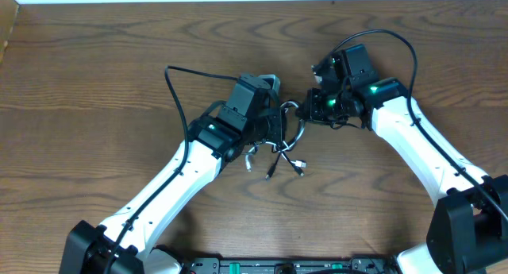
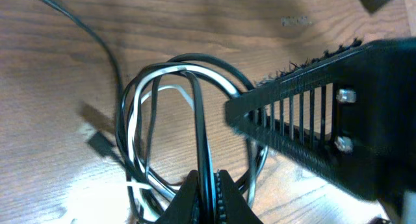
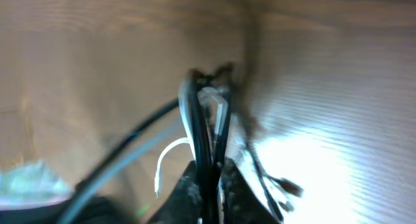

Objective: Untangle cables
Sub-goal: 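Pull the cable bundle apart, left gripper leftward, right gripper rightward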

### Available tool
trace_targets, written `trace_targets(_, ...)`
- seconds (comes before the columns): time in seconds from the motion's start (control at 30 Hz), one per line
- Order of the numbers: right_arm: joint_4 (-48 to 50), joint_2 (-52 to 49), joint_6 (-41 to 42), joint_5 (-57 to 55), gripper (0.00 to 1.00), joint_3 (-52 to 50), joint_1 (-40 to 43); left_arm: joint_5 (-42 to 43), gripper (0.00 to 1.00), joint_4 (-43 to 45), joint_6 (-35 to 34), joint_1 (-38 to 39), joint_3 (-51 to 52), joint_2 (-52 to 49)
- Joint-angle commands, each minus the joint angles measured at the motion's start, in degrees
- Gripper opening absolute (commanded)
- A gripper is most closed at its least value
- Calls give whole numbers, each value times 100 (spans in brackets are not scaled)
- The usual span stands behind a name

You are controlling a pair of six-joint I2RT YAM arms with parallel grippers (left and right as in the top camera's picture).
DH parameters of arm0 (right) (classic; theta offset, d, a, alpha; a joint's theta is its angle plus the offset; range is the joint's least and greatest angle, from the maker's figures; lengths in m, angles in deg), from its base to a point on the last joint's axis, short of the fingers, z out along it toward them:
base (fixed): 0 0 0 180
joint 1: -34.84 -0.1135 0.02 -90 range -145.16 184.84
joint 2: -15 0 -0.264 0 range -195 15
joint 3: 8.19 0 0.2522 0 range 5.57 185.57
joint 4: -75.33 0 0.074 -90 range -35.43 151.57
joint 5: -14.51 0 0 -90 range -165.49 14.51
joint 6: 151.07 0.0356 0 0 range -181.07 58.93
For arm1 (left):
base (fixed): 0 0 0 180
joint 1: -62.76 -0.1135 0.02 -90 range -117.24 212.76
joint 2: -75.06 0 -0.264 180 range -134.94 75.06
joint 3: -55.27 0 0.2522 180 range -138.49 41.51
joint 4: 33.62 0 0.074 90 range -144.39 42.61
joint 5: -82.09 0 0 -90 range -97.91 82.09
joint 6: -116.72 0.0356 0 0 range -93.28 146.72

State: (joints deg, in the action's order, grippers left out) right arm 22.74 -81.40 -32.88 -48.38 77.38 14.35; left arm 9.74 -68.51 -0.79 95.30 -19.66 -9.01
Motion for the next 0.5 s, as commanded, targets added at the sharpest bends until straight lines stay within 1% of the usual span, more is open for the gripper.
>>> trace_targets(0.0,-168,-31,264,-1001,1,-42,7,-79,7,22,133,-216,-118,269)
trace_targets(0.2,-662,-31,111,-1661,1,-42,144,-81,7,-87,243,-793,-144,968)
trace_targets(0.33,-1067,-31,-59,-2085,1,-42,531,-83,7,-538,553,-1410,-144,1401)
trace_targets(0.47,-1335,-31,-330,-2118,1,-42,1027,-83,8,-1001,804,-2052,-144,1604)
